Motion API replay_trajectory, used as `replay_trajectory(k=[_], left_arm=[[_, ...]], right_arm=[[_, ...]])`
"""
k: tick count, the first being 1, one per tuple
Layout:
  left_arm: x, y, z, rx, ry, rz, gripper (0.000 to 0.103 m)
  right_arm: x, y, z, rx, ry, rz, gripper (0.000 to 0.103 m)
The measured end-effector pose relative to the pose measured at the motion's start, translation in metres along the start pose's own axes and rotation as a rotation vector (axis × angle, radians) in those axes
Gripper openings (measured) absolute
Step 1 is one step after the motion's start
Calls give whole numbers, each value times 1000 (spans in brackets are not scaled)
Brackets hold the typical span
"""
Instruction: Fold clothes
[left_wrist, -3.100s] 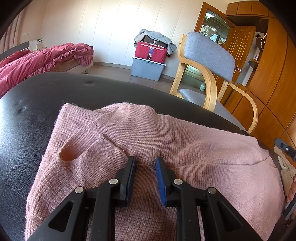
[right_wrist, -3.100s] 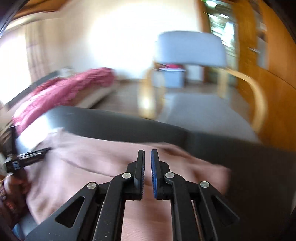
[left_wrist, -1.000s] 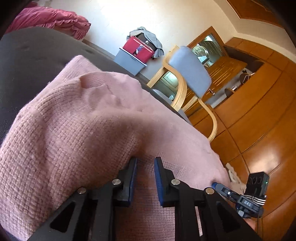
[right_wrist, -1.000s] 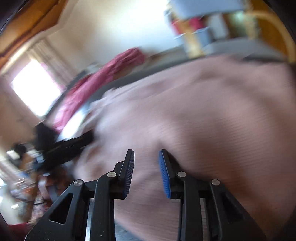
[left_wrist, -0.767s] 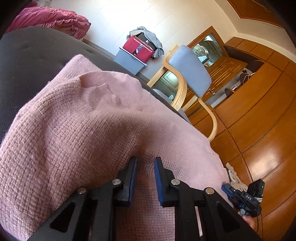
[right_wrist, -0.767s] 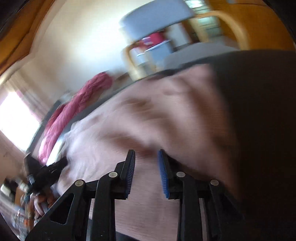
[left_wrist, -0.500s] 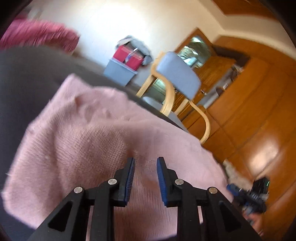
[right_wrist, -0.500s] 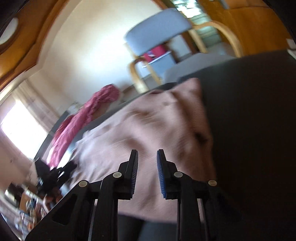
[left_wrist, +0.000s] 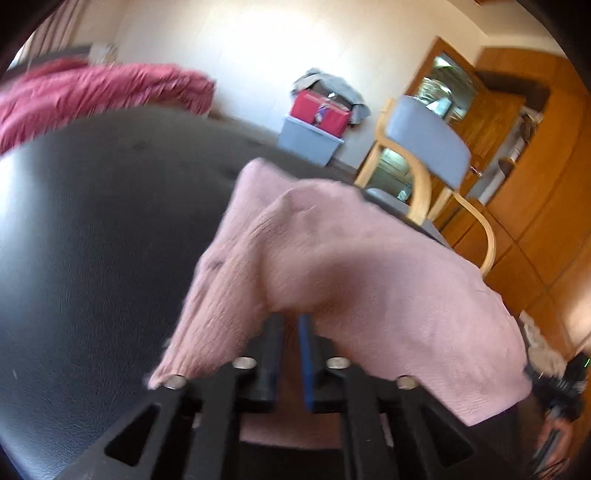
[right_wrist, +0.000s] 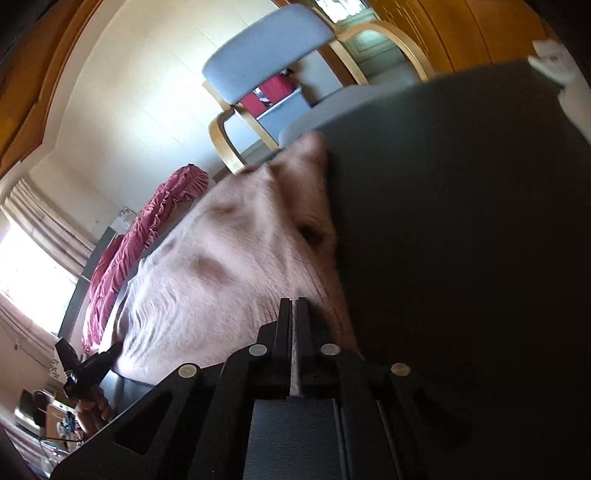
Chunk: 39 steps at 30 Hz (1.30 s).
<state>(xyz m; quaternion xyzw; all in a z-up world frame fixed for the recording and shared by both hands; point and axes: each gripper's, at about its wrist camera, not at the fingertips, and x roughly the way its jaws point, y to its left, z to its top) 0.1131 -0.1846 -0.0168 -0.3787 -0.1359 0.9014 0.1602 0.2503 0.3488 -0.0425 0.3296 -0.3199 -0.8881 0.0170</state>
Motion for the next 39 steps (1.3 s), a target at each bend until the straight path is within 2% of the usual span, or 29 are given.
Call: replay_trajectory(k=[2, 4, 8, 9, 11, 14, 16, 18, 21, 23, 24, 25, 26, 27, 28, 31, 34, 36, 39], left_arm=[[-3, -17, 10, 54, -36, 1, 19], [5, -29, 22, 85, -39, 17, 19], [44, -35, 48, 112, 8, 90, 19], [49, -22, 43, 106, 30, 105, 19], [63, -7, 39, 50, 59, 68, 19], [49, 30, 34, -99, 19, -43, 18], [49, 42, 32, -169, 14, -94, 9], [50, 44, 31, -186, 11, -111, 9], [50, 39, 31, -174, 1, -120, 11], [48, 38, 30, -176, -13, -142, 15], [47, 40, 30, -186, -31, -154, 18], [46, 43, 30, -196, -48, -165, 20], [44, 44, 29, -203, -62, -168, 20], [42, 46, 30, -209, -79, -176, 21], [40, 48, 31, -214, -98, -190, 22], [31, 45, 31, -186, -154, -201, 24], [18, 32, 29, -112, -219, -190, 24], [6, 14, 25, -30, -250, -197, 24], [-6, -19, 13, 102, -242, -260, 24]], right_arm=[[5, 17, 11, -48, -12, 23, 6], [22, 34, 26, -104, 5, 11, 6], [69, 47, 40, -197, 95, -89, 6], [79, 46, 43, -212, 107, -119, 6], [93, 43, 50, -241, 108, -176, 3], [83, 18, 56, -205, 42, -221, 0], [76, 3, 57, -133, -4, -229, 0], [71, -8, 56, -71, -36, -216, 0], [72, -4, 57, -75, -37, -202, 0], [76, 6, 60, -103, -11, -152, 9], [69, 11, 59, -126, 14, -111, 20], [60, 16, 57, -150, 21, -86, 38], [52, 20, 55, -168, 7, -89, 47], [44, 20, 54, -178, -12, -108, 64], [38, 18, 52, -180, -25, -133, 73], [25, 5, 51, -175, -28, -190, 74], [28, -12, 51, -164, 51, -213, 74], [34, -21, 48, -149, 101, -179, 74], [40, -27, 42, -114, 116, -79, 74]])
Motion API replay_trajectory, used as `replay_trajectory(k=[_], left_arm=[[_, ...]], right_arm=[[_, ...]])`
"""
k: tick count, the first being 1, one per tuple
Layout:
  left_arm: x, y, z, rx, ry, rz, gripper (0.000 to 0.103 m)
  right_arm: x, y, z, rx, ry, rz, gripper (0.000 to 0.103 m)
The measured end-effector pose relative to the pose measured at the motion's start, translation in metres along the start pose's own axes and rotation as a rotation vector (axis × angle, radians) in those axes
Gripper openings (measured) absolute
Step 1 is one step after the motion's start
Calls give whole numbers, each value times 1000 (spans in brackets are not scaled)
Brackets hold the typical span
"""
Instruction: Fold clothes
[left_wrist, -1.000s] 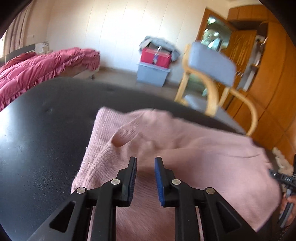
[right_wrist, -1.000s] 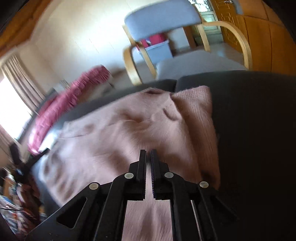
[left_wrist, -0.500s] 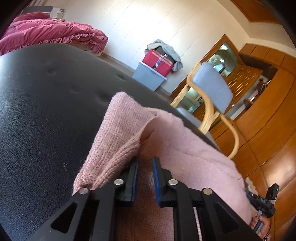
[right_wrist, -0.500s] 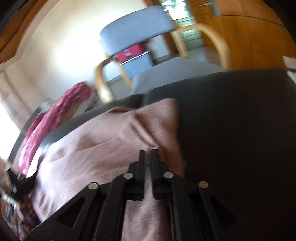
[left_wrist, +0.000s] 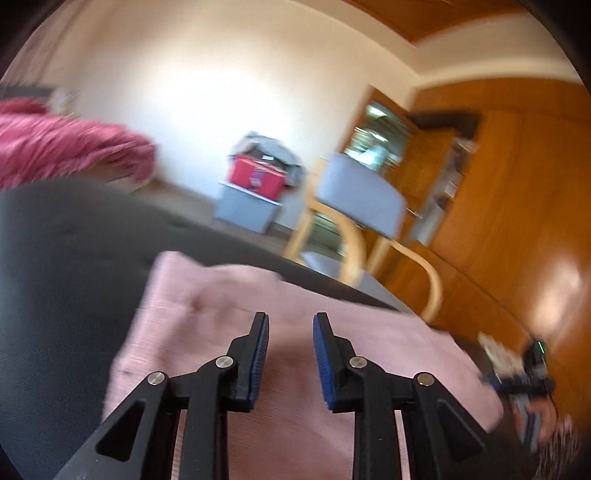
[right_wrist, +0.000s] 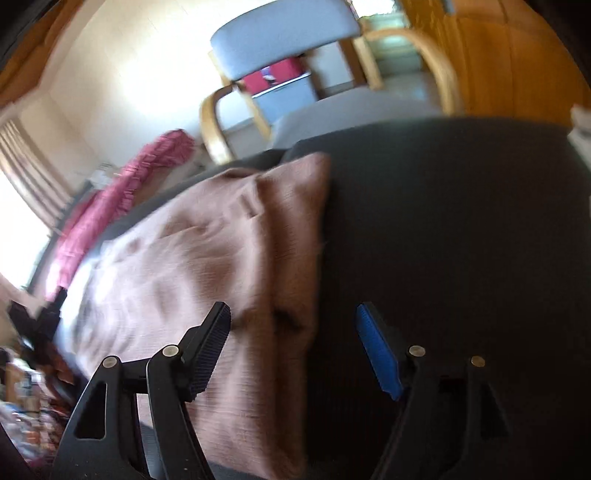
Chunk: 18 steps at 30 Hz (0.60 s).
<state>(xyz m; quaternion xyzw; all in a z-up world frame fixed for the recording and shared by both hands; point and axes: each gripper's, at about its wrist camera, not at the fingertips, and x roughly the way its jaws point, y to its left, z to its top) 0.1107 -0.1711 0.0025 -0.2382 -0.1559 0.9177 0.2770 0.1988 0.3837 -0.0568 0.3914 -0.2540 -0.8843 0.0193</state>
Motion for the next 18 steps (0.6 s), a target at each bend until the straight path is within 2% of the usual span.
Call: replay_trajectory(k=[3, 5, 7, 9, 13, 14, 16, 18], left_arm=[[6, -37, -8, 70, 49, -60, 24], [12, -60, -13, 92, 78, -90, 24], [27, -79, -20, 78, 139, -111, 24], [41, -95, -27, 63, 194, -138, 24], [65, -119, -41, 19, 263, -140, 24], [72, -122, -45, 22, 287, -117, 24], [95, -124, -55, 41, 392, -21, 23], [107, -117, -58, 6, 450, -20, 24]], right_arm=[[7, 6, 0, -23, -18, 13, 73], [11, 11, 1, -38, -18, 9, 62], [16, 13, 3, -29, -12, 15, 37], [21, 11, 4, 18, 7, 92, 27], [21, 3, 3, 145, 21, 192, 25], [18, 0, 2, 180, 14, 222, 25], [11, -3, 3, 240, 4, 282, 25], [6, -1, 5, 267, 6, 311, 25]])
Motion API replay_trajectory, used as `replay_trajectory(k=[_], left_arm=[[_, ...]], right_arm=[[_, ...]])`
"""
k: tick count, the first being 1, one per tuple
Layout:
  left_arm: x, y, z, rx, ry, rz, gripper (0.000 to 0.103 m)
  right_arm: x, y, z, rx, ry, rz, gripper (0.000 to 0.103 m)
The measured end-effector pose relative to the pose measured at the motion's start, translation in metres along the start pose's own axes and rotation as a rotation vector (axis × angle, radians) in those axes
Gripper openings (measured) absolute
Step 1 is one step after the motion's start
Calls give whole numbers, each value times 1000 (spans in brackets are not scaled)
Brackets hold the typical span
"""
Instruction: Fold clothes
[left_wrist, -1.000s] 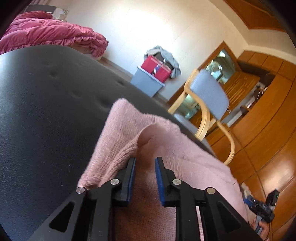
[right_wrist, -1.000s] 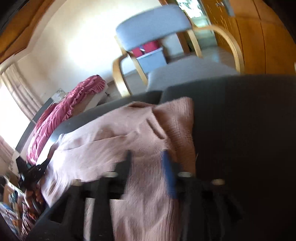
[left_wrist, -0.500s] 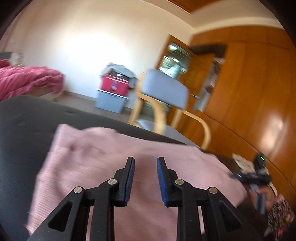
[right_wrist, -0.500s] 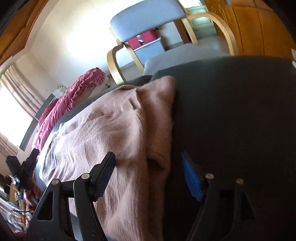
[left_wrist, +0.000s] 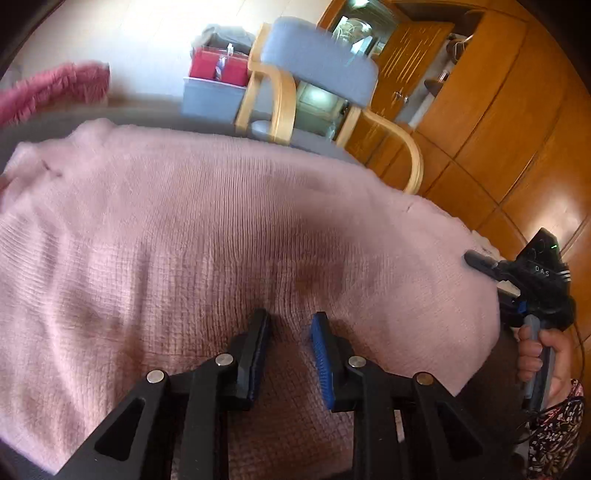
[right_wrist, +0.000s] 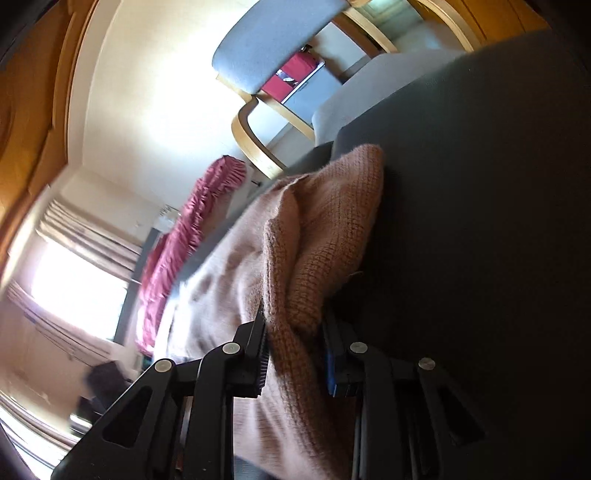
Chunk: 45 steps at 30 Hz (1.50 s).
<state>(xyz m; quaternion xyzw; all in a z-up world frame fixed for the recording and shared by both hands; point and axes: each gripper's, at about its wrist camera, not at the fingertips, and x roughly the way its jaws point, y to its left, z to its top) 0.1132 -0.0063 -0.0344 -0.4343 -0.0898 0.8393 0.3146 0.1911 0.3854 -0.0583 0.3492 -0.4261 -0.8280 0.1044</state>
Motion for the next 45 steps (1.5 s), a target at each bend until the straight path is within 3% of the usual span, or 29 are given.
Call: replay_trajectory(k=[5, 8, 10, 14, 17, 18, 19, 21, 22, 24, 26, 29, 32, 33, 34, 39, 41, 45], left_arm=[[-13, 22, 3, -102, -30, -112, 24], [-40, 43, 0, -157, -114, -139, 24], [-63, 60, 1, -146, -190, -101, 24], [-106, 110, 5, -137, -319, 52, 24], [-133, 164, 5, -221, -379, 124, 24], [-137, 185, 0, -279, -390, 115, 25], [-140, 205, -5, -343, -398, 101, 27], [-127, 244, -15, -521, -344, 23, 25], [-123, 253, -15, -557, -325, -2, 19], [-127, 249, -15, -525, -343, 2, 24], [-127, 247, -14, -506, -346, -5, 26], [-124, 251, -11, -503, -341, -35, 27], [-123, 251, -13, -514, -361, -72, 27], [-121, 248, -13, -518, -364, -79, 27], [-119, 246, -14, -521, -367, -86, 27], [-120, 240, -14, -517, -377, -75, 27], [-125, 233, -11, -527, -360, -44, 27], [-133, 201, 4, -510, -329, -82, 32]], right_arm=[[-3, 26, 2, 34, 3, 55, 24], [-4, 54, 6, 46, 15, 76, 24], [-6, 74, 11, 45, 22, 79, 24], [3, 130, 21, -14, 25, 52, 22], [25, 184, 23, -66, 41, 61, 20], [32, 200, 20, -84, 49, 71, 13], [39, 215, 16, -103, 58, 86, 1], [64, 252, 7, -160, 85, 84, 0], [77, 269, 1, -199, 99, 66, 0], [99, 292, -12, -280, 122, 14, 1], [113, 300, -20, -336, 140, -16, 5], [102, 289, -38, -440, 101, -183, 15], [84, 269, -49, -520, 49, -310, 42], [77, 261, -51, -538, 33, -340, 62], [74, 254, -53, -549, 25, -352, 69], [74, 245, -67, -604, 49, -266, 69], [78, 246, -82, -684, 59, -294, 69], [99, 237, -111, -859, 62, -382, 69]])
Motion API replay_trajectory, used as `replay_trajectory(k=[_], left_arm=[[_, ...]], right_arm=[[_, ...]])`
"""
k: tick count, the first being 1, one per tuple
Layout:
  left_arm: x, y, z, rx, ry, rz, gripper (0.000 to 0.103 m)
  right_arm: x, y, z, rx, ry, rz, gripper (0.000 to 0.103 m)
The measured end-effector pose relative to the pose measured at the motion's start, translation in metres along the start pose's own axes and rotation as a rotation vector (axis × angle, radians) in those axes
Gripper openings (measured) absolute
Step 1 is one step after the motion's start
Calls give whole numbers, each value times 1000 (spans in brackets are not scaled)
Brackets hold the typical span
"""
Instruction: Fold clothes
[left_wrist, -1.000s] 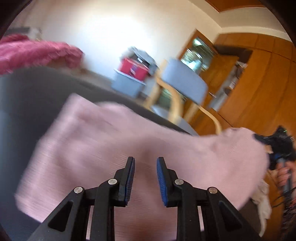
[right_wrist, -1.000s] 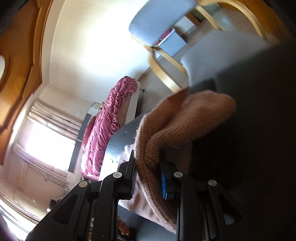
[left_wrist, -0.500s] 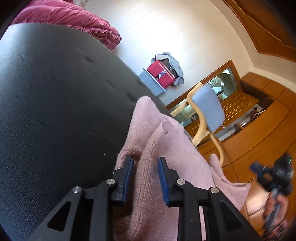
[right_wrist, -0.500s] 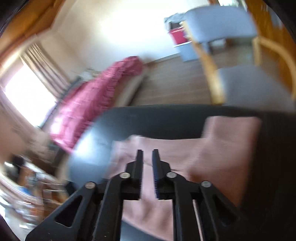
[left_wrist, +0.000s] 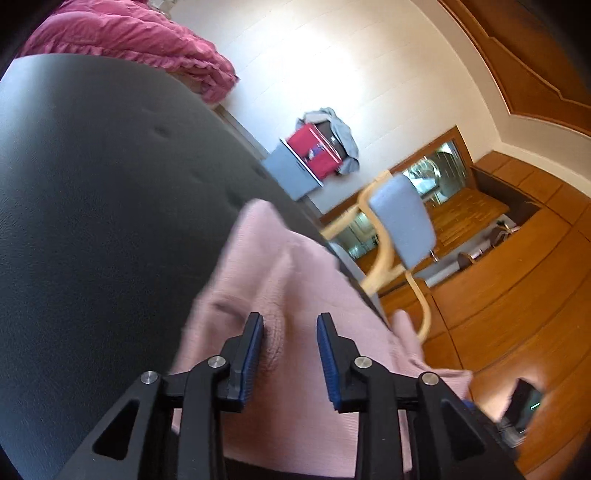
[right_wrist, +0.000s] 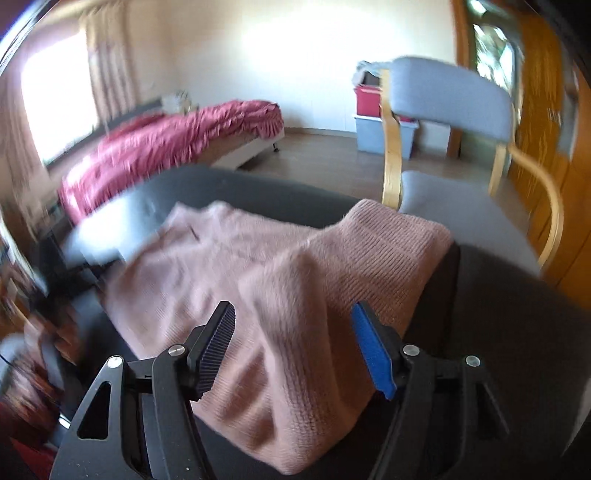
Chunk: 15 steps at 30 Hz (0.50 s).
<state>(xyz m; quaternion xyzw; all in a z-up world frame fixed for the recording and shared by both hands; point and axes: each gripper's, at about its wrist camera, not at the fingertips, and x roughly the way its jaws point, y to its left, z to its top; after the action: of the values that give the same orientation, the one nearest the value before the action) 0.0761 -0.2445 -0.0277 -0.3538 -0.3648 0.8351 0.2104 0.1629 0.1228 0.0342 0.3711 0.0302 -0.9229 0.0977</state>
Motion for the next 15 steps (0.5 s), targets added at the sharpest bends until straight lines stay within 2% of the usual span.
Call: replay_trajectory(k=[1, 2, 3, 4, 9, 12, 14, 15], left_arm=[[7, -13, -1, 8, 41, -14, 33], [18, -25, -2, 19, 85, -30, 33], [28, -37, -4, 31, 130, -47, 33], [38, -50, -6, 41, 175, -63, 33], [107, -104, -30, 61, 428, -92, 34], [144, -127, -48, 71, 555, -72, 36], [169, -133, -56, 36, 642, -43, 36], [176, -133, -56, 0, 663, -56, 37]], right_arm=[[9, 0, -6, -21, -1, -8, 65], [17, 2, -11, -40, -2, -17, 55], [23, 3, -15, -53, 7, -25, 25], [27, 4, -20, -57, 14, -27, 18], [21, 6, -40, -112, -75, 44, 18], [16, 3, -50, -126, -122, 82, 18], [15, 1, -54, -137, -138, 109, 18], [15, 1, -55, -145, -148, 124, 18]])
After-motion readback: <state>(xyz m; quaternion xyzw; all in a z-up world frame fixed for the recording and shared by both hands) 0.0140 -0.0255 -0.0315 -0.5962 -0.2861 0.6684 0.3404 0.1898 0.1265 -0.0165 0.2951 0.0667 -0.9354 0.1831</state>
